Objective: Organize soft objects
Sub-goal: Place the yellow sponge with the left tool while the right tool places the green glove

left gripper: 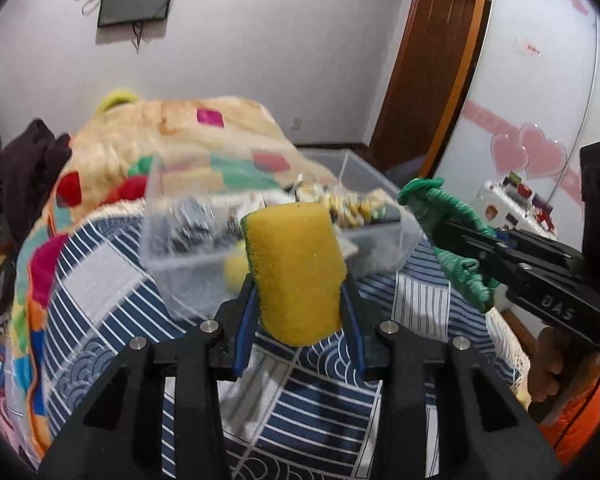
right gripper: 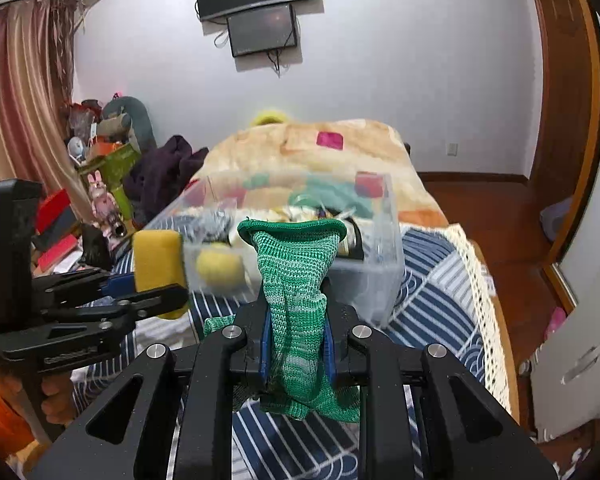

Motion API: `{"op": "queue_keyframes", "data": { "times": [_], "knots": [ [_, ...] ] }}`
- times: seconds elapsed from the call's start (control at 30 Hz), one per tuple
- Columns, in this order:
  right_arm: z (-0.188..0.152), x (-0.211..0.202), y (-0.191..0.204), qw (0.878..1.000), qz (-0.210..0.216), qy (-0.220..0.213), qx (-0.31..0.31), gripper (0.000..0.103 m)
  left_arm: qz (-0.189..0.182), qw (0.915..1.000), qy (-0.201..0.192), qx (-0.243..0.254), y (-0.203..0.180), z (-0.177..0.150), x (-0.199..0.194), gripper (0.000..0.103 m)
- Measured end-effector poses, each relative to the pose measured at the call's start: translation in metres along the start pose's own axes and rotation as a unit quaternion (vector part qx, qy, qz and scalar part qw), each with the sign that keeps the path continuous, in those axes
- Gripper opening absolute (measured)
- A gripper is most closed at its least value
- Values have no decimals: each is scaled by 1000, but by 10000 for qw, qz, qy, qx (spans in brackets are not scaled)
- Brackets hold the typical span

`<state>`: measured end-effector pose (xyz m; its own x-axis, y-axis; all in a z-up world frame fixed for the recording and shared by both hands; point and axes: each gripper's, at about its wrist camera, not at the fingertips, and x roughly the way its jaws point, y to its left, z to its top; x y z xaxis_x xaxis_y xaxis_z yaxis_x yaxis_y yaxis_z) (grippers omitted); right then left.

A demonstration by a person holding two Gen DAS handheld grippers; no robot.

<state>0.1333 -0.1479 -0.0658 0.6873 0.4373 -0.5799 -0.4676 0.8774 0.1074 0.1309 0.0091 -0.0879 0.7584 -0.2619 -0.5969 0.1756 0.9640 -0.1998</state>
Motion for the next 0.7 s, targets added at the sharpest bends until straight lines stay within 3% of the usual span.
{"op": "queue_keyframes", "data": {
  "times": [0.27, 0.5, 0.7],
  "knots": [
    [28, 1, 20, 9990, 119, -382, -199, 18, 320, 9987, -407, 46, 16, 29, -16, 39],
    [47, 18, 38, 9977, 262, -525, -329, 18, 607, 9976, -337, 31, 33, 39, -3, 39],
    [54, 50, 47, 9984, 205, -321, -428, 18, 740, 9970, -220, 0, 39, 42, 17, 39]
  ]
}}
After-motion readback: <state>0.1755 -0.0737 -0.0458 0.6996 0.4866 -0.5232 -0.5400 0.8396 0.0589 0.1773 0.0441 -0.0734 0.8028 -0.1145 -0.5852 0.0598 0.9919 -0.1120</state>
